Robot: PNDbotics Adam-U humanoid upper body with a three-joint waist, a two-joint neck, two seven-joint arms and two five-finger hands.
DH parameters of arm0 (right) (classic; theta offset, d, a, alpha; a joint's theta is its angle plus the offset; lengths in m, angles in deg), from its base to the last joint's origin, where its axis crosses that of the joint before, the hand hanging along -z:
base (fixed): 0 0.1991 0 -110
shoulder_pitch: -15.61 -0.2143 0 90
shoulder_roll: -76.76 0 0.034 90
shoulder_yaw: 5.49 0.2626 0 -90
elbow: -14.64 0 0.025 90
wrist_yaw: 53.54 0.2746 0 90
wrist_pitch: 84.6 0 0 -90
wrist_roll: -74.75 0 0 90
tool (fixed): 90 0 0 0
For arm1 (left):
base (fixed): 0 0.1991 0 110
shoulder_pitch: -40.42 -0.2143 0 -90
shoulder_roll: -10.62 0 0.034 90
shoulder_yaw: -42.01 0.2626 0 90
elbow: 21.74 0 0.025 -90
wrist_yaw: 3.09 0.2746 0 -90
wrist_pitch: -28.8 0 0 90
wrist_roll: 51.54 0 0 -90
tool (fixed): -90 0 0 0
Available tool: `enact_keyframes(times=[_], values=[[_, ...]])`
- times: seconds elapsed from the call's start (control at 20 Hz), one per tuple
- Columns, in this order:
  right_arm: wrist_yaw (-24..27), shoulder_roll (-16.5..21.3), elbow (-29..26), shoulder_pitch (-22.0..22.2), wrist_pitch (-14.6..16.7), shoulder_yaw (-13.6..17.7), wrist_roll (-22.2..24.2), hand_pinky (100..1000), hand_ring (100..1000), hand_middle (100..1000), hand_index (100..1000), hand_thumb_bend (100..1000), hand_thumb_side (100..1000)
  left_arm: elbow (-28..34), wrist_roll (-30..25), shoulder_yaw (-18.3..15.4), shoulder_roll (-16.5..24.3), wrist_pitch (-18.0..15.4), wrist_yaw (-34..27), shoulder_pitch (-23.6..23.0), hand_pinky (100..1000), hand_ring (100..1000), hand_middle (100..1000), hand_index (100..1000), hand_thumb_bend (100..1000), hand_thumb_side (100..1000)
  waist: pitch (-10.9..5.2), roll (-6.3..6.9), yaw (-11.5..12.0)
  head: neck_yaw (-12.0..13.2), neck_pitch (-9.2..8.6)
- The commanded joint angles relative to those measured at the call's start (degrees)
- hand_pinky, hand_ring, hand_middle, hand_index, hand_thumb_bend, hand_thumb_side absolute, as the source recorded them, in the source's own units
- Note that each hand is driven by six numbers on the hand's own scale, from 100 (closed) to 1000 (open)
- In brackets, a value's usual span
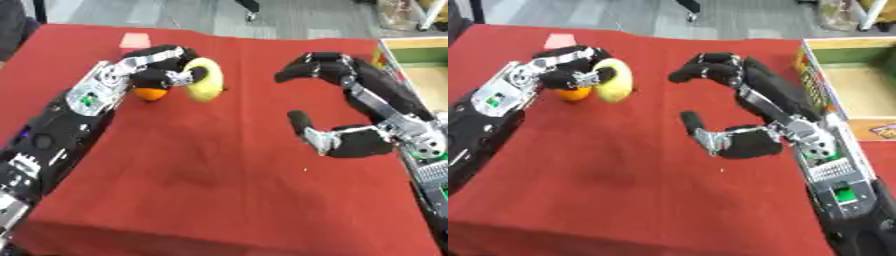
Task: Pick up the objects with one hand, pass them to the other hand, and then place them into the box on the other side of the table.
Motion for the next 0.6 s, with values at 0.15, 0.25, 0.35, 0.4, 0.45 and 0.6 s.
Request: enact_keyframes(times=[0.15, 0.25, 0.35, 0.4, 0.45, 0.6], values=[[-8.66, 0.22, -0.39, -1.67, 3.72, -0.74, -1.04, 745, 709, 675, 853, 100, 445, 2.19, -1.90, 1.34, -0.28, 3.16, -2.81, 1.51, 665, 477, 387, 502, 114, 605, -1.73, 0.22, 0.14, -0.21, -0.12], [-12.76, 0.19, -0.61, -1.76, 4.65, -0.85, -2.18, 750, 702, 669, 862, 144, 455, 3.00, -2.63, 1.78, -0.27, 4.31, -3.84, 1.45, 666, 477, 387, 502, 100, 624, -1.70, 0.26, 0.22, -0.20, -0.12], [-17.67, 0.13, -1.02, -1.83, 5.28, -0.83, -3.64, 757, 696, 664, 877, 236, 471, 3.82, -3.20, 2.25, -0.22, 5.42, -4.87, 1.32, 668, 478, 388, 503, 100, 626, -1.69, 0.28, 0.26, -0.23, -0.12], [-20.23, 0.08, -1.16, -1.85, 5.37, -0.83, -4.55, 761, 700, 669, 884, 273, 487, 4.19, -3.41, 2.45, -0.19, 5.94, -5.29, 1.24, 668, 478, 388, 503, 100, 627, -1.69, 0.28, 0.28, -0.26, -0.12], [-22.83, 0.00, -1.21, -1.85, 5.27, -0.88, -5.61, 763, 701, 674, 889, 299, 488, 4.50, -3.60, 2.64, -0.17, 6.47, -5.64, 1.14, 669, 479, 388, 504, 100, 628, -1.70, 0.27, 0.31, -0.27, -0.12], [-29.05, -0.20, -0.88, -1.97, 3.86, -1.14, -9.78, 773, 730, 721, 905, 363, 493, 5.07, -3.99, 3.03, -0.17, 7.71, -6.26, 0.88, 669, 478, 388, 503, 100, 627, -1.73, 0.23, 0.40, -0.29, -0.12]])
